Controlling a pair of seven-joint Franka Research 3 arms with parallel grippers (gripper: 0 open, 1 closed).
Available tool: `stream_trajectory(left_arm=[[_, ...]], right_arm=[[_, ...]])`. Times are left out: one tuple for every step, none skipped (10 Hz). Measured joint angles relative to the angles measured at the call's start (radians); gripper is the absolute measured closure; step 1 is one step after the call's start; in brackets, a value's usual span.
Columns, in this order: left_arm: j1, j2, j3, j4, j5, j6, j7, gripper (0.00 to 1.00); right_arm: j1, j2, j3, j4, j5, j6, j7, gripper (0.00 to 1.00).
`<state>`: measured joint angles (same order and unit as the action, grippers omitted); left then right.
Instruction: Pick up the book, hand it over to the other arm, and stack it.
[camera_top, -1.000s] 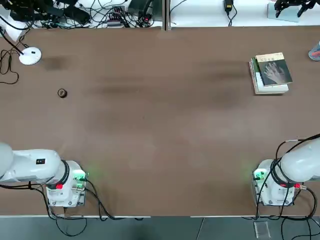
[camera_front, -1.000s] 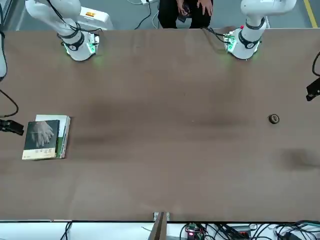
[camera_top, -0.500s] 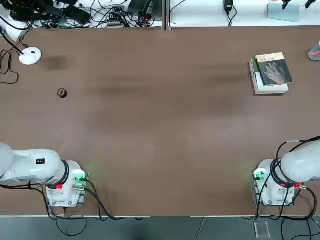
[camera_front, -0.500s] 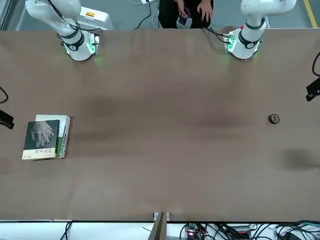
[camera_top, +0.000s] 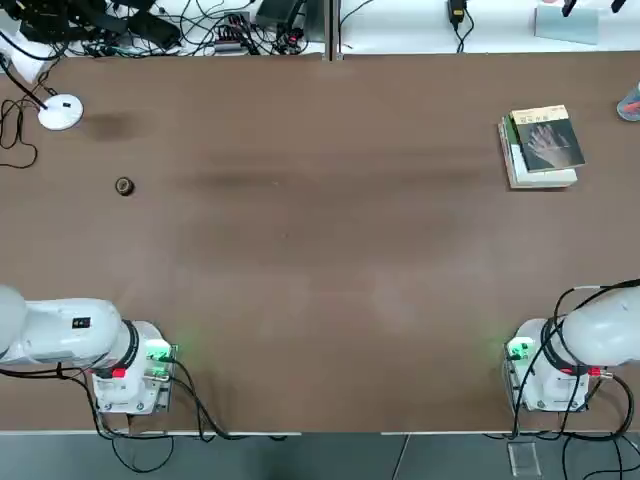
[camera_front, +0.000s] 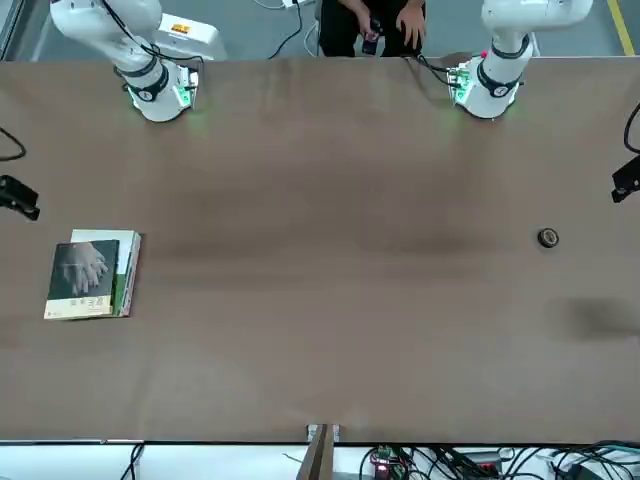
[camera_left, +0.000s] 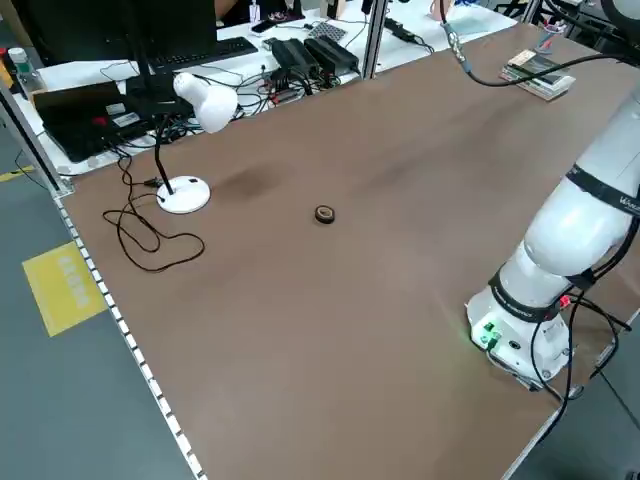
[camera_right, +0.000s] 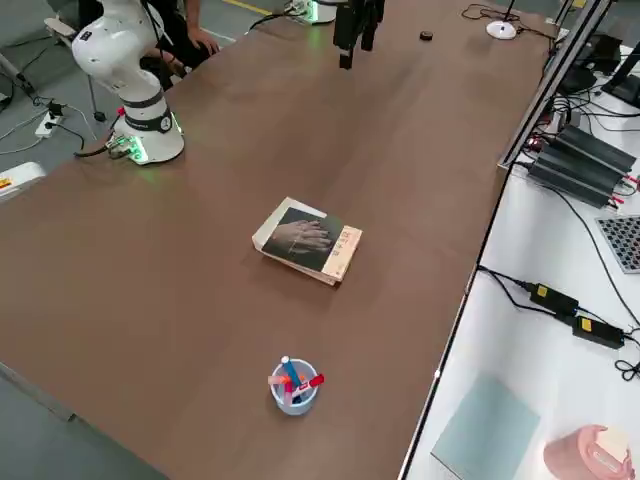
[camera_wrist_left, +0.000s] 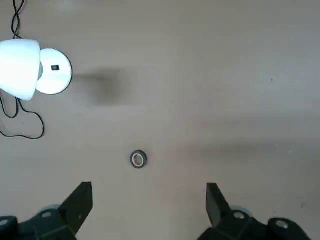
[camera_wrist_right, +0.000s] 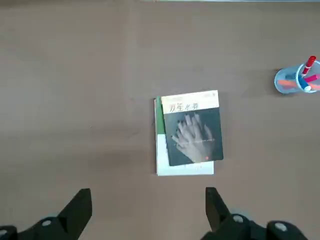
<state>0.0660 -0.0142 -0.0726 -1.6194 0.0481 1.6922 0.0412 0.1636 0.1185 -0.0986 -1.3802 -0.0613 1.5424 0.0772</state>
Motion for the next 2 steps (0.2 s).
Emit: stream_trajectory(left_arm=[[0.0, 0.0, 0.0, 0.0, 0.0, 0.0, 0.0, 0.0], [0.0, 0.0, 0.0, 0.0, 0.0, 0.0, 0.0, 0.0]], right_arm=[[0.005, -0.002, 0.0, 0.0, 0.0, -0.003, 0.001, 0.0], [0.005, -0.002, 0.0, -0.001, 0.0, -0.004, 0.001, 0.0]])
